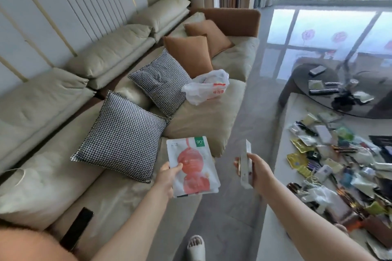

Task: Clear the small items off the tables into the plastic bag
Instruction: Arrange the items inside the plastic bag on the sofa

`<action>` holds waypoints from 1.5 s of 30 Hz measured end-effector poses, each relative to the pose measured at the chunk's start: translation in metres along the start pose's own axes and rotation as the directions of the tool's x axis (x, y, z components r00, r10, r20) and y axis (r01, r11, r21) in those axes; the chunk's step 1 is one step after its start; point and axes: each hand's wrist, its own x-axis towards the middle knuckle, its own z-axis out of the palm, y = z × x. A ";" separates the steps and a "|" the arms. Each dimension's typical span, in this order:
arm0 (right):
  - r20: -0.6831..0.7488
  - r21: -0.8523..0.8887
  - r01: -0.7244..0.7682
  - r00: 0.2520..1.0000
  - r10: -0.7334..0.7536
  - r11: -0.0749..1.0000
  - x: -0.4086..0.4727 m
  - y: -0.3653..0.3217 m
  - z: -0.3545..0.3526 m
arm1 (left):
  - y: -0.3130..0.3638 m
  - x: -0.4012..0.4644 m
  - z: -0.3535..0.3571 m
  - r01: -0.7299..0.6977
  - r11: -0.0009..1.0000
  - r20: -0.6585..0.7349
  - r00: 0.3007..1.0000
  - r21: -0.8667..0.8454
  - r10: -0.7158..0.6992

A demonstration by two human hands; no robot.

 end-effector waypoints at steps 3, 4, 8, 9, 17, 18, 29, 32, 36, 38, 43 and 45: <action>-0.031 0.026 0.040 0.999 -0.040 0.999 0.019 -0.012 0.015 | 0.030 0.033 0.005 0.004 0.999 0.067 0.998 0.034 -0.006; -0.041 0.032 0.057 0.998 -0.056 0.998 0.025 -0.015 0.019 | 0.039 0.045 0.006 -0.002 0.999 0.087 0.996 0.053 -0.003; -0.082 0.068 0.103 0.992 -0.097 0.992 0.044 -0.027 0.031 | 0.072 0.085 0.015 -0.018 0.995 0.128 0.992 0.100 0.005; -0.091 0.074 0.104 0.991 -0.097 0.992 0.048 -0.030 0.032 | 0.078 0.093 0.019 -0.017 0.994 0.128 0.992 0.110 0.003; -0.131 0.068 0.130 0.984 -0.120 0.989 0.093 -0.082 0.028 | 0.108 0.153 0.079 0.026 0.990 0.145 0.988 0.138 -0.046; -0.127 0.067 0.123 0.985 -0.114 0.990 0.101 -0.093 0.026 | 0.111 0.160 0.089 0.022 0.990 0.137 0.990 0.141 -0.041; -0.082 0.010 0.032 0.996 -0.031 0.999 0.174 -0.227 0.013 | 0.154 0.223 0.209 0.035 0.996 0.083 0.996 0.084 -0.042; -0.086 0.004 0.015 0.996 -0.014 1.000 0.192 -0.248 0.013 | 0.162 0.238 0.231 0.050 0.993 0.087 0.994 0.106 -0.059; -0.093 -0.018 0.010 0.996 -0.011 1.000 0.221 -0.279 0.017 | 0.179 0.271 0.260 0.067 0.994 0.098 0.992 0.084 -0.075; -0.108 -0.034 0.012 0.994 -0.015 0.999 0.237 -0.296 0.020 | 0.188 0.289 0.272 0.077 0.994 0.104 0.991 0.075 -0.085; -0.143 -0.047 0.002 0.990 -0.009 0.999 0.278 -0.340 0.031 | 0.212 0.336 0.294 0.120 0.992 0.109 0.986 0.039 -0.123; -0.145 -0.045 0.000 0.989 -0.007 0.999 0.294 -0.357 0.037 | 0.222 0.354 0.302 0.122 0.992 0.106 0.986 0.037 -0.125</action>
